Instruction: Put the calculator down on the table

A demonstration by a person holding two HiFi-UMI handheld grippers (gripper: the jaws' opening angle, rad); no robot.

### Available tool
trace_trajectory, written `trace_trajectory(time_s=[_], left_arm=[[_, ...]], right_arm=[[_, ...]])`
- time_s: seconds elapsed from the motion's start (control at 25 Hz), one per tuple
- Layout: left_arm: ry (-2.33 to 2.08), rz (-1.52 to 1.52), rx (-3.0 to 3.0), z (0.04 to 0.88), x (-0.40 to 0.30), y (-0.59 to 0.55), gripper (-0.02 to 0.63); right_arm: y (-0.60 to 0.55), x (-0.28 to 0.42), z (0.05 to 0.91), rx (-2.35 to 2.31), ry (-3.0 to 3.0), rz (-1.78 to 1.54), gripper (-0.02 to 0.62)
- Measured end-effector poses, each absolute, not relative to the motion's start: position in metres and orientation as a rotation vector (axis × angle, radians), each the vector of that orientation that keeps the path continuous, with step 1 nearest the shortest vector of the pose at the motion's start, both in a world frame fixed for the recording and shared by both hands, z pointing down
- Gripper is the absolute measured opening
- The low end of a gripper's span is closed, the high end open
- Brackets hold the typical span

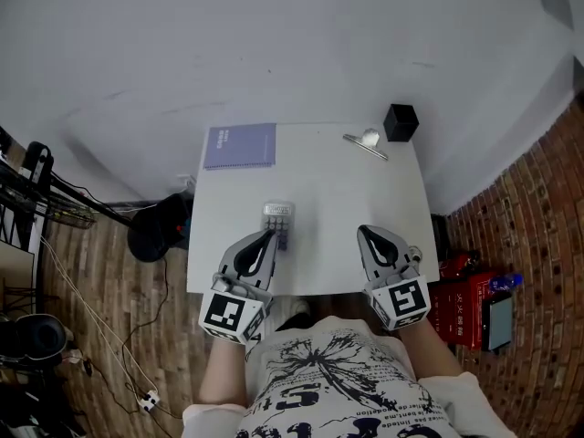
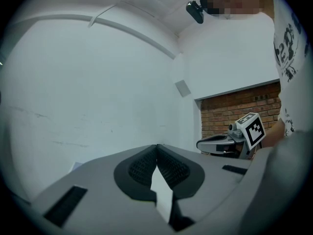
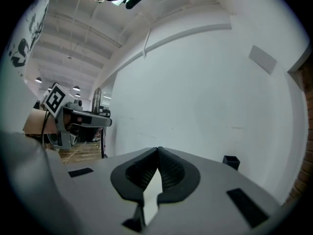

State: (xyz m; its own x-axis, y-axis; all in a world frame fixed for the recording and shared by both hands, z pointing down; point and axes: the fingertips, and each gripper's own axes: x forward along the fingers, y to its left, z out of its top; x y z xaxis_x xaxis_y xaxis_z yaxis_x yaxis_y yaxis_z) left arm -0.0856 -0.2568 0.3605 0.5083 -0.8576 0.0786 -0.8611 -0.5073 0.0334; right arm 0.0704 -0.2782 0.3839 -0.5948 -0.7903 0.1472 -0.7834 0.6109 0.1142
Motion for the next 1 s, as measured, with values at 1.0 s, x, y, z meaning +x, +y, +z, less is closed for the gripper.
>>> trace_trajectory(time_s=[1.0], left_arm=[[-1.492,0.097,2.673,0.3671,-0.0880,-0.2569,0.014]], right_arm=[[-0.2779,0.0690,0.3900,1.353,-2.597,-0.101,0.013]])
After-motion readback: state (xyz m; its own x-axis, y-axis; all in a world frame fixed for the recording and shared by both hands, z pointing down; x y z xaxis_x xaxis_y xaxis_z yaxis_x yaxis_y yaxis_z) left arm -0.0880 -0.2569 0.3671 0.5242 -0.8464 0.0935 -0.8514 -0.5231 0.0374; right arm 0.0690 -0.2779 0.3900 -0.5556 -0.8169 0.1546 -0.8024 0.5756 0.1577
